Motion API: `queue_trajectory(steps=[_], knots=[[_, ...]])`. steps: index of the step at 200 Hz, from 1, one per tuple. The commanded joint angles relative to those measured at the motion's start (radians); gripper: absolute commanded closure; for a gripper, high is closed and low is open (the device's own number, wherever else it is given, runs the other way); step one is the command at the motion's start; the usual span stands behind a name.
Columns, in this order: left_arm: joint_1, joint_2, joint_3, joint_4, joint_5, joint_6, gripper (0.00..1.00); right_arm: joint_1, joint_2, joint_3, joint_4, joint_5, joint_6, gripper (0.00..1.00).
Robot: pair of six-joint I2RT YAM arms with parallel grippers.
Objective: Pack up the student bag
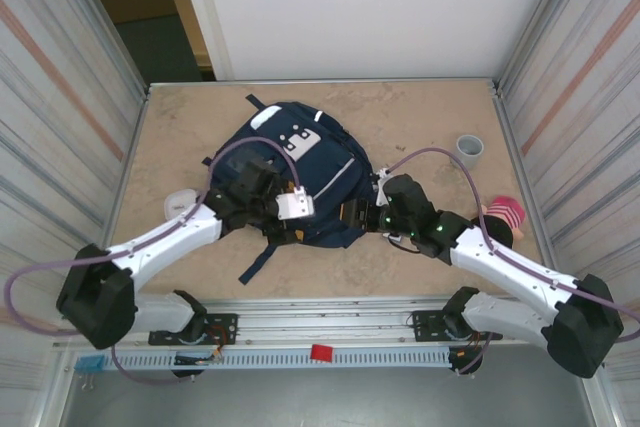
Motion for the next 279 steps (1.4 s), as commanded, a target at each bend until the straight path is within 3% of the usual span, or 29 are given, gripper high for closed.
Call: queue_trajectory(steps=[1,42,83,93,108,114,145,177,212,260,279], knots=[[0.002,0.062,0.011,0.101,-0.077,0.178,0.01,-0.002,-0.029,-0.008,-0.010,-0.034,-0.041,0.43],[-0.002,0.171,0.043,0.130,-0.067,0.257,0.01,-0.003,-0.029,-0.011,-0.015,-0.033,-0.051,0.42],[-0.006,0.186,0.016,0.183,-0.027,0.234,0.05,-0.004,-0.029,-0.020,-0.003,-0.031,-0.055,0.41],[-0.006,0.197,0.015,0.208,-0.045,0.209,0.17,-0.004,-0.030,-0.022,0.002,-0.032,-0.057,0.41],[0.002,0.189,0.017,0.234,-0.042,0.136,0.59,-0.004,-0.029,-0.022,0.000,-0.024,-0.059,0.42],[0.010,0.173,0.016,0.238,-0.021,0.103,0.72,-0.004,-0.029,-0.019,-0.012,-0.008,-0.058,0.42],[0.095,0.085,0.060,0.167,0.185,-0.212,1.00,0.001,-0.073,0.015,-0.116,0.053,-0.100,0.44],[0.168,0.061,0.084,0.137,0.349,-0.422,1.00,0.034,-0.014,0.066,-0.143,0.038,-0.152,0.48],[0.179,0.039,0.072,0.159,0.417,-0.446,1.00,0.108,0.129,0.156,-0.117,0.070,-0.159,0.48],[0.185,0.044,0.086,0.141,0.473,-0.450,1.00,0.100,0.269,0.185,0.092,0.021,0.054,0.48],[0.185,0.042,0.086,0.143,0.475,-0.454,1.00,0.117,0.313,0.224,0.071,0.094,0.103,0.49]])
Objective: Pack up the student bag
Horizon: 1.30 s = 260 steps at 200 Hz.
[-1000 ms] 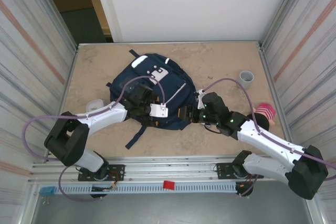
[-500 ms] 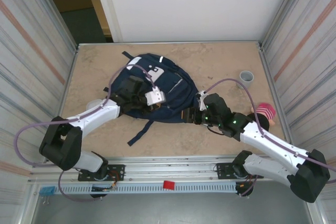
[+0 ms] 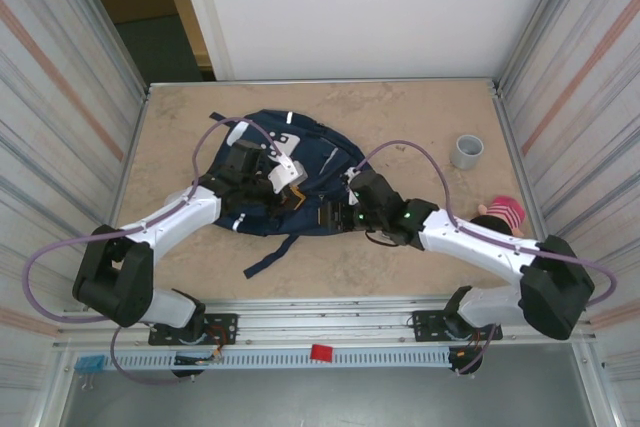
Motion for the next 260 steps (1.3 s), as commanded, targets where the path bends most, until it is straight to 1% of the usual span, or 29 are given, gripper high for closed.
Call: queue_trajectory(steps=[1,15,33,55,76,96,114,134,143,171,187,206,218,230,248,260], knots=[[0.004,-0.055,0.035,0.014,0.094,-0.052,1.00,0.016,0.044,0.073,0.056,0.056,0.109,0.49],[0.005,-0.056,0.036,0.013,0.105,-0.054,1.00,0.026,0.078,0.115,0.000,0.124,0.109,0.50],[0.004,-0.061,0.036,0.017,0.121,-0.057,1.00,0.033,0.126,0.172,-0.059,0.172,0.083,0.51],[0.005,-0.064,0.033,0.019,0.122,-0.060,1.00,0.034,0.172,0.215,-0.075,0.172,0.054,0.67],[0.004,-0.071,0.034,0.005,0.092,-0.040,1.00,0.034,0.182,0.263,-0.155,0.224,0.047,0.84],[0.005,-0.080,0.029,-0.007,0.026,-0.018,1.00,0.031,0.153,0.281,-0.231,0.270,0.045,0.93],[0.004,-0.085,0.027,-0.025,-0.018,0.006,1.00,0.021,0.117,0.278,-0.277,0.267,0.041,0.97],[0.004,-0.080,0.029,-0.040,-0.040,0.024,1.00,-0.008,0.096,0.279,-0.300,0.165,0.022,1.00],[0.005,-0.078,0.031,-0.042,-0.037,0.026,1.00,-0.019,0.096,0.282,-0.307,0.109,0.020,1.00],[0.005,-0.071,0.036,-0.040,-0.023,0.019,1.00,-0.044,0.099,0.289,-0.301,-0.011,0.017,1.00],[0.004,-0.069,0.036,-0.030,-0.005,0.005,1.00,-0.041,0.110,0.300,-0.296,-0.025,0.024,0.89],[0.005,-0.065,0.042,-0.024,0.007,-0.025,1.00,-0.031,0.103,0.287,-0.262,-0.045,0.071,0.74],[0.005,-0.060,0.051,-0.031,0.011,-0.043,1.00,-0.018,0.085,0.279,-0.268,-0.022,0.101,0.70],[0.004,-0.055,0.058,-0.039,0.017,-0.054,1.00,0.000,0.057,0.279,-0.313,0.041,0.119,0.66],[0.003,-0.048,0.068,-0.050,0.025,-0.068,1.00,0.040,0.033,0.313,-0.405,0.143,0.141,0.64],[0.003,-0.045,0.070,-0.051,0.030,-0.075,1.00,0.068,0.034,0.332,-0.433,0.188,0.153,0.63]])
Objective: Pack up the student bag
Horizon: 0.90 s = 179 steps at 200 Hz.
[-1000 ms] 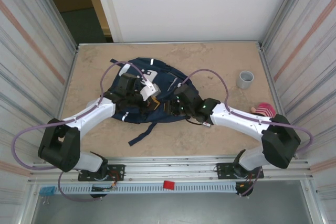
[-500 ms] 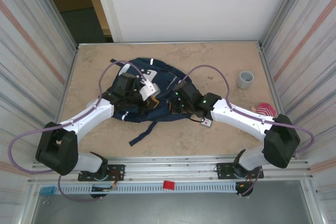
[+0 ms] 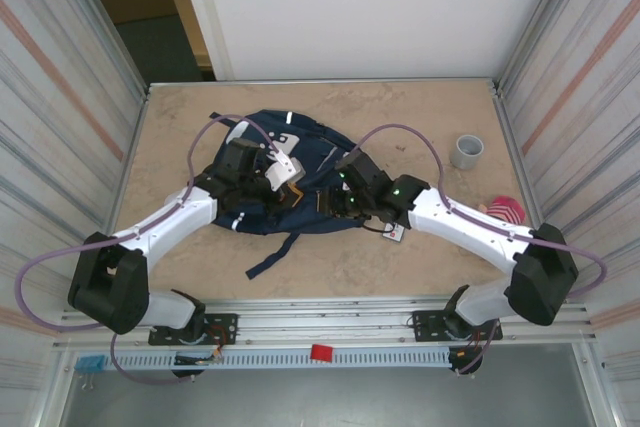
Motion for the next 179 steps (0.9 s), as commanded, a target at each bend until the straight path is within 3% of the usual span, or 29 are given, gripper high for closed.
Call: queue_trajectory(steps=[1,63,104,147,179], knots=[[0.000,-0.006,0.051,-0.014,0.070,-0.058,1.00,0.050,-0.043,0.066,-0.102,0.129,0.050,0.63],[-0.001,0.005,0.056,-0.005,0.094,-0.076,1.00,0.080,0.096,0.160,-0.087,0.193,0.021,0.61],[0.000,0.001,0.055,0.000,0.102,-0.077,1.00,0.071,0.167,0.180,-0.018,0.147,0.008,0.63],[0.002,-0.005,0.052,0.004,0.104,-0.077,1.00,0.063,0.215,0.199,-0.035,0.224,0.017,0.73],[0.001,-0.010,0.046,-0.007,0.080,-0.056,1.00,0.058,0.216,0.217,-0.100,0.308,0.024,0.91]])
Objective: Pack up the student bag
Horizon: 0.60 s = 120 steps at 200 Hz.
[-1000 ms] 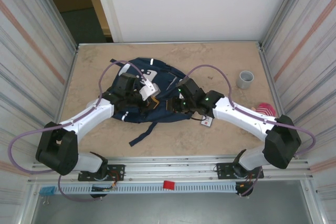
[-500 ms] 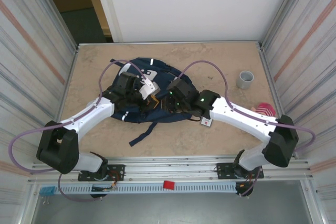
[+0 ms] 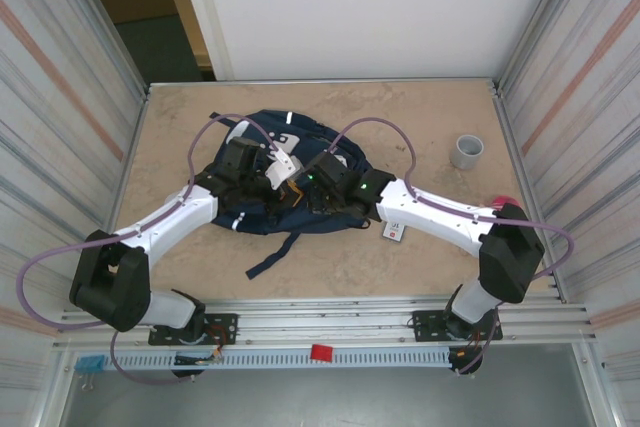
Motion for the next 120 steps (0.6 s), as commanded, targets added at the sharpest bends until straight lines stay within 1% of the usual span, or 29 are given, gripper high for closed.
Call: queue_trajectory(steps=[1,20,35,54,78,104,112,120], knots=[[-0.001,-0.022,0.039,-0.006,0.057,-0.024,1.00,-0.011,0.006,0.046,-0.062,0.110,-0.007,0.91],[-0.001,-0.024,0.039,-0.030,0.020,0.008,1.00,-0.016,-0.018,0.057,-0.129,0.150,-0.018,0.97],[-0.001,-0.025,0.041,-0.050,-0.016,0.032,1.00,-0.026,-0.048,0.057,-0.193,0.173,-0.028,0.99],[-0.001,-0.029,0.041,-0.072,-0.046,0.060,1.00,-0.052,-0.088,0.049,-0.257,0.150,-0.050,1.00],[-0.002,-0.037,0.038,-0.089,-0.055,0.091,1.00,-0.090,-0.117,0.026,-0.281,0.057,-0.102,1.00],[-0.003,-0.049,0.026,-0.092,-0.051,0.120,1.00,-0.107,-0.108,0.010,-0.239,-0.133,-0.196,1.00],[-0.003,-0.054,0.024,-0.086,-0.047,0.105,0.92,-0.102,-0.101,0.007,-0.224,-0.179,-0.210,1.00],[-0.005,-0.058,0.026,-0.086,-0.041,0.073,0.80,-0.097,-0.094,-0.004,-0.207,-0.209,-0.211,1.00]])
